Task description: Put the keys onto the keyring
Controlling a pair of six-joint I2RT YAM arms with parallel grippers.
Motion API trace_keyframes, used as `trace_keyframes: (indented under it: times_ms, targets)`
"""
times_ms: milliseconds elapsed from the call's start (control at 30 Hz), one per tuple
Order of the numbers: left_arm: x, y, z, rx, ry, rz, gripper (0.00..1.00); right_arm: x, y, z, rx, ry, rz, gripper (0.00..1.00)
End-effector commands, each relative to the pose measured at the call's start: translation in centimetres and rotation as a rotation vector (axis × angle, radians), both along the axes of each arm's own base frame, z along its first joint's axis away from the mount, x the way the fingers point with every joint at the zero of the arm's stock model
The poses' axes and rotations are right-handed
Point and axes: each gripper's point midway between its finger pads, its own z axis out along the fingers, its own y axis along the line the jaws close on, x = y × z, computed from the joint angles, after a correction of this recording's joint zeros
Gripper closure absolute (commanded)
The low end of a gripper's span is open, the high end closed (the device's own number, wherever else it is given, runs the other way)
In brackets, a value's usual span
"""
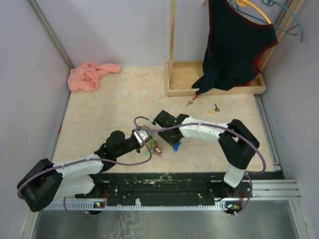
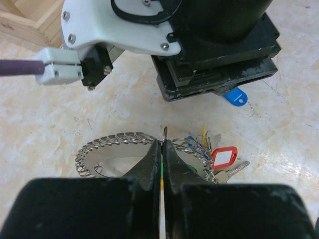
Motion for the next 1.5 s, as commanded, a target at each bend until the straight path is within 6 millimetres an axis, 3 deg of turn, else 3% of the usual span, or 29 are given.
trace_keyframes:
  times_ms: [0,567,933,1033,1267,1467]
  targets:
    - [0.4,-0.1,1.8,-0.059,-0.041,0.011,0.99,1.5,1.2,0.5,-0.013,-0.051,0.009,0.56]
    - [0.4,0.0,1.7,-0.058,-0.04,0.013,0.99,1.2,1.6,-1.7,-0.028,-0.016,0.006,0.75]
    - [0.4,0.0,1.7,-0.057,-0.038,0.012,0.99,1.2,0.0,-2.3,-0.1,-0.026,-0.019,0.91]
    - [0.4,0.0,1.7,-0.057,-0.039,0.01,0.99,1.2,0.1,-1.6,-0.079,-0.037,-0.019,1.0]
    - [0.4,0.0,1.8,-0.061,-0.038,0.008,0.99,1.3,1.1,1.2,0.043,-0.082,-0.01,1.0]
    - [-0.1,-0.3,2.0,-0.077,-0.043,-0.025,0.99,1.3,2.5,4.0,0.301,-0.113,0.021,1.0]
